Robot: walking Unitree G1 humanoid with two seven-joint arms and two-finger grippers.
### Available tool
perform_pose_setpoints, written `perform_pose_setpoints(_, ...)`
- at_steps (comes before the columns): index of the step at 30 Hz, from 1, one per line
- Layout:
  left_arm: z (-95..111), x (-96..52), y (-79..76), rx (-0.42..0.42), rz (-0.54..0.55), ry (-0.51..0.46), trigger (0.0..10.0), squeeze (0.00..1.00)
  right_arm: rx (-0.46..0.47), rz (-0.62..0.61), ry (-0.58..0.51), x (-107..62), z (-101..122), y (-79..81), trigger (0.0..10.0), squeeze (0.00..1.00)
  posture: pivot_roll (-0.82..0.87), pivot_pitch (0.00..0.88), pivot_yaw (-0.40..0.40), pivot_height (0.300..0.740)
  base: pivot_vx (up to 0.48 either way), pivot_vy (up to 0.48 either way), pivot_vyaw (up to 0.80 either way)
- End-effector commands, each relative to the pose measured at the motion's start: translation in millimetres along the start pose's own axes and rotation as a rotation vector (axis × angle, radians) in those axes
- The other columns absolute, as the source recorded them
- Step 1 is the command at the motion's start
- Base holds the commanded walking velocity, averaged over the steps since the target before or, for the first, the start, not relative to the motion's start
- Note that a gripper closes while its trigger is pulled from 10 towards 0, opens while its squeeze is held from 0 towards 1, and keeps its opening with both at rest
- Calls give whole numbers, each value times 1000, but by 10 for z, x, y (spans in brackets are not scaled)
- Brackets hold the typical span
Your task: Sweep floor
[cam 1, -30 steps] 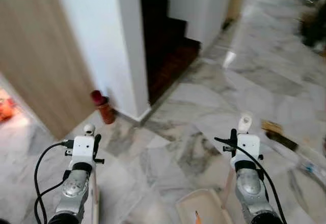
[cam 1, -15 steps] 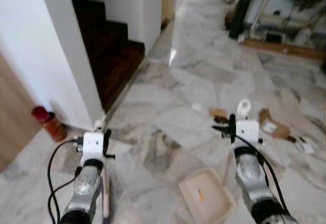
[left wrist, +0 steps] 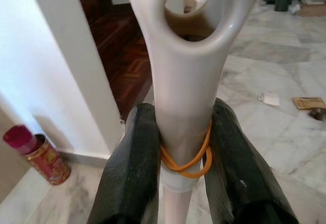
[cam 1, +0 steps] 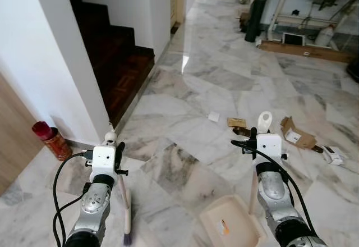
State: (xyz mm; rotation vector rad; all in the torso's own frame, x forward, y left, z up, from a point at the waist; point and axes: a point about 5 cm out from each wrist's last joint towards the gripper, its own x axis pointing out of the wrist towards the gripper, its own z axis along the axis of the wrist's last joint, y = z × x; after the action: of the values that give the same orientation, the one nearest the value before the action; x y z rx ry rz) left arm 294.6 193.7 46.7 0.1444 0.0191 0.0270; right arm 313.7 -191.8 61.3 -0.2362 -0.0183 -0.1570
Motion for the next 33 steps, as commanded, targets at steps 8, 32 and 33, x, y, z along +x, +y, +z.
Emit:
perform_pose_setpoints(8,56,37,-7,16,-17,-20,10000,0,-9,-21,-8,20,8,-81,10000,0,73,0,10,740,0,0,-800)
perform_pose_setpoints(32,65,54,3,-1,-7,-14,10000,0,-10,-30,-2,10,-9,-86,10000,0,54,0,21,740,0,0,-455)
perform_pose_setpoints(33,64,55,-1,-1,-8,-13,10000,0,-9,-31,-1,9,-10,-87,10000,0,54,0,21,740,0,0,0)
